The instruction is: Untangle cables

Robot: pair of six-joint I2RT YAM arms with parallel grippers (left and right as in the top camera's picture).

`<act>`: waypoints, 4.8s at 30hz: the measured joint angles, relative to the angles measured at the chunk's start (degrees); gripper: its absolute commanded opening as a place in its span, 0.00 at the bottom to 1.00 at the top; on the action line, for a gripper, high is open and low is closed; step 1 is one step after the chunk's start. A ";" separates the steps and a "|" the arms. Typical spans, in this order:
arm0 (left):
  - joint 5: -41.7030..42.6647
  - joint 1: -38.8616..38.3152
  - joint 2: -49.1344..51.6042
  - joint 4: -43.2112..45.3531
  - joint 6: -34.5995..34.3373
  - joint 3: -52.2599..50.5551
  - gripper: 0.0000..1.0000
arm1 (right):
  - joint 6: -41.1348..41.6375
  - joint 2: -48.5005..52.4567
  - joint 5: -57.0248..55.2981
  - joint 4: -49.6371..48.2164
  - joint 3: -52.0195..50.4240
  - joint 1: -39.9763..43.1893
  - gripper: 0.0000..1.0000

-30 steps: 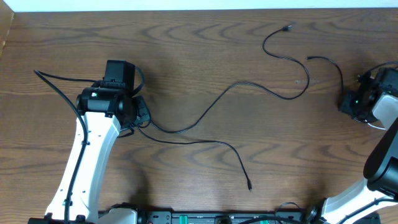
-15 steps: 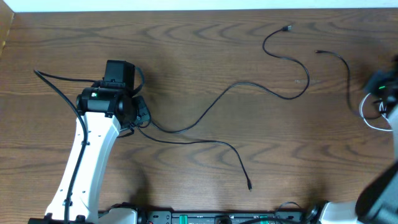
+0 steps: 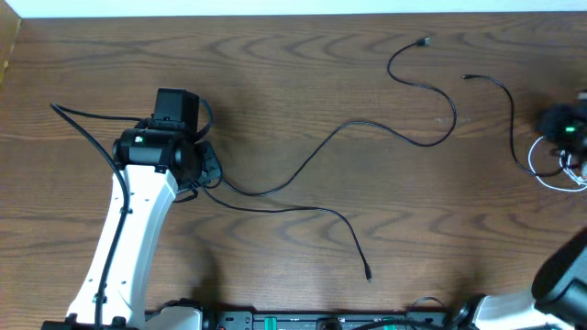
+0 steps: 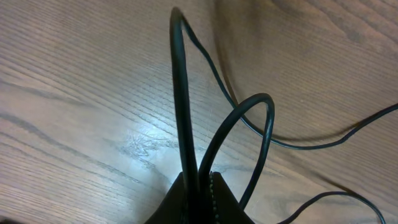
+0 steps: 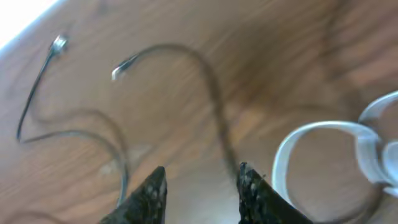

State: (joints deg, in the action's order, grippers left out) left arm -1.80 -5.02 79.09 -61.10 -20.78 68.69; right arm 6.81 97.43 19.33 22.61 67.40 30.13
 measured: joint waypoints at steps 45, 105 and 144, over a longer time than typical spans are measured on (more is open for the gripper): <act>0.15 0.00 0.00 -0.15 0.00 0.00 0.08 | 15.93 13.62 -26.32 32.65 29.77 14.12 0.48; -10.36 -14.86 0.31 -1.29 -10.54 -0.52 0.72 | -12.07 5.11 -22.77 -16.50 -0.20 -48.43 0.01; -10.34 -14.86 0.31 -1.33 -10.54 -0.52 0.71 | -9.51 11.89 -7.78 1.84 1.84 -39.04 0.01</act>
State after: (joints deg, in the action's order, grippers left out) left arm -12.14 -19.88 79.40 -62.43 -31.31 68.16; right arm -2.70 109.32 11.55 24.45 69.23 -8.91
